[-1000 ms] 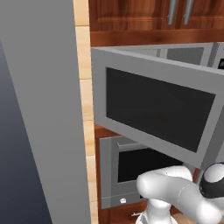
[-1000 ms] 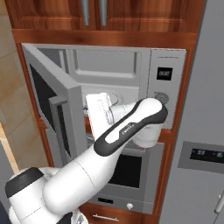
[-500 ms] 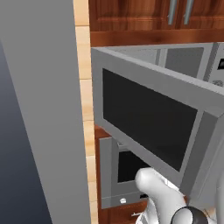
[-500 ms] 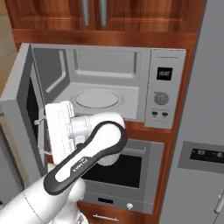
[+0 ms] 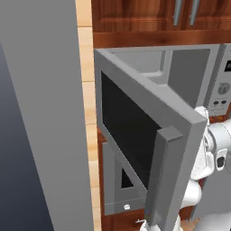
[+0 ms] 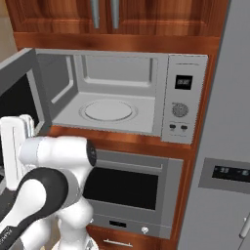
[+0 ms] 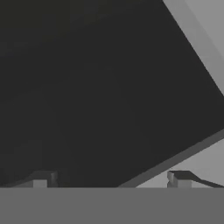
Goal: Place the sponge inside the microwave to prepare for sanitizing.
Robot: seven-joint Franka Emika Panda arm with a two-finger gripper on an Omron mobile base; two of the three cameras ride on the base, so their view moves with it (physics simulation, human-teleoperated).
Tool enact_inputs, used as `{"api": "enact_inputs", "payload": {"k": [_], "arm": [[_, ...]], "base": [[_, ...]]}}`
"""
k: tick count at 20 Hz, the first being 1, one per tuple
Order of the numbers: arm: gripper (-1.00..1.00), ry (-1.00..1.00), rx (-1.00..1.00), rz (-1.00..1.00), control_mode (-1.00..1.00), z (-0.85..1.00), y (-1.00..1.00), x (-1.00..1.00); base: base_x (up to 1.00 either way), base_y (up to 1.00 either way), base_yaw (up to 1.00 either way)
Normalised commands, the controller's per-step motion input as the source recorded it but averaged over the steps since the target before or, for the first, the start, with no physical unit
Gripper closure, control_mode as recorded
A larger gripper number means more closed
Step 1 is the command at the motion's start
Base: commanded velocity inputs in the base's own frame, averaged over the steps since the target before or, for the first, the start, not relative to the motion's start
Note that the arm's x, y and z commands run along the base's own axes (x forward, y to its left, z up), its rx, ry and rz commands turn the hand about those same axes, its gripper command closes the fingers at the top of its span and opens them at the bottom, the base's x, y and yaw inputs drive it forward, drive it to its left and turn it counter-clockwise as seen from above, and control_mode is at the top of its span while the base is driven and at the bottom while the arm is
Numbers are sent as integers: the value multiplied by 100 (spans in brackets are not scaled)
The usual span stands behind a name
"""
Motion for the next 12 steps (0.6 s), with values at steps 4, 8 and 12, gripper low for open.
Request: {"api": "enact_inputs", "payload": {"k": [4, 8, 12], "arm": [[-100, -22, -1, -33, -100, -3, 81, -48], [-100, -17, 0, -24, -100, -26, 96, -57], [-100, -13, 0, -23, -100, -32, 99, -57]], "base": [[0, 0, 0], [0, 0, 0], [0, 0, 0]]}}
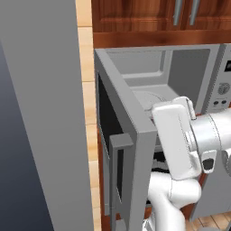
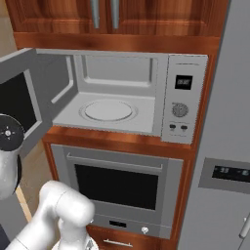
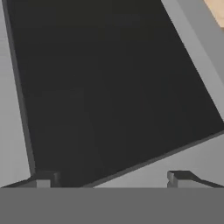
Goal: Place the sponge inside the microwave to prepare for sanitizing.
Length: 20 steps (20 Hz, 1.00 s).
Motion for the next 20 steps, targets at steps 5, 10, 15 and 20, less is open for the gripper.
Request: {"api": "enact_inputs", "payload": {"k": [5, 10, 15, 20], "arm": [[-100, -6, 1, -21, -100, -31, 81, -41], [-100, 0, -6, -1, -100, -6, -11, -3], [-100, 0, -13, 0, -100, -9, -90, 3], [-100, -16, -19, 6, -100, -2, -88, 14]], "base": [[0, 0, 0], [0, 0, 0], [0, 0, 0], [0, 0, 0]]}}
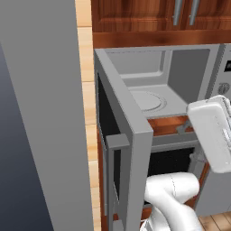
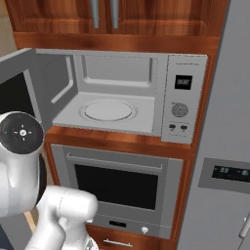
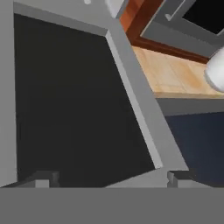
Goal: Place the sponge inside the microwave to prepare for sanitizing.
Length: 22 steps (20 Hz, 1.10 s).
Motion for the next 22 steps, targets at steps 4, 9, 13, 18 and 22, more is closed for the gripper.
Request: {"api": "enact_inputs", "payload": {"k": [4, 9, 13, 18, 22], "arm": [[-100, -3, -67, 25, -100, -27, -81, 7], [-100, -3, -80, 33, -100, -56, -96, 16], [-100, -2, -67, 11, -100, -86, -39, 32], [-100, -2, -21, 1, -100, -44, -9, 58], [-100, 0, 3, 0, -100, -1, -26, 10]], "base": [[0, 0, 0], [0, 0, 0], [0, 0, 0], [0, 0, 0], [0, 0, 0]]}}
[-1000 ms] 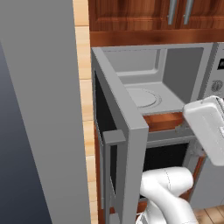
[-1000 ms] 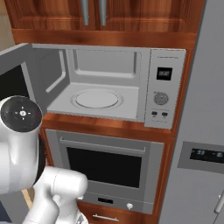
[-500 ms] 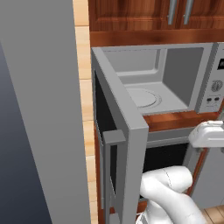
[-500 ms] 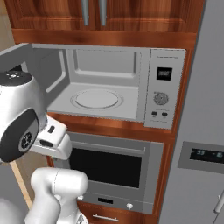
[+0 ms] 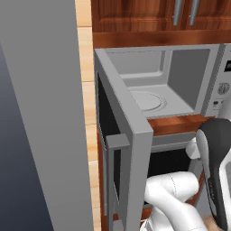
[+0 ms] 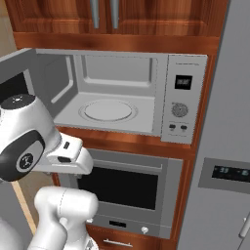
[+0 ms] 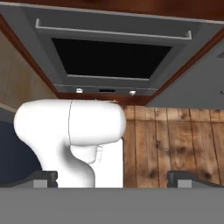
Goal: Place the sponge inside the microwave to prepare for sanitizing.
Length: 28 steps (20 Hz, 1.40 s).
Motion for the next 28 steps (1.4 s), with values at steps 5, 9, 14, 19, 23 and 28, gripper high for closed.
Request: {"api": "enact_inputs", "payload": {"k": [5, 9, 14, 19, 23, 28], "arm": [[-100, 1, 3, 0, -100, -7, -9, 0], [-100, 0, 0, 0, -100, 0, 0, 0], [-100, 0, 0, 0, 100, 0, 0, 0], [-100, 0, 0, 0, 100, 0, 0, 0], [-100, 0, 0, 0, 100, 0, 0, 0], [-100, 0, 0, 0, 100, 0, 0, 0]], "base": [[0, 0, 0], [0, 0, 0], [-15, 0, 0], [-52, -16, -5], [-19, -59, -5], [3, -99, 3]]}}
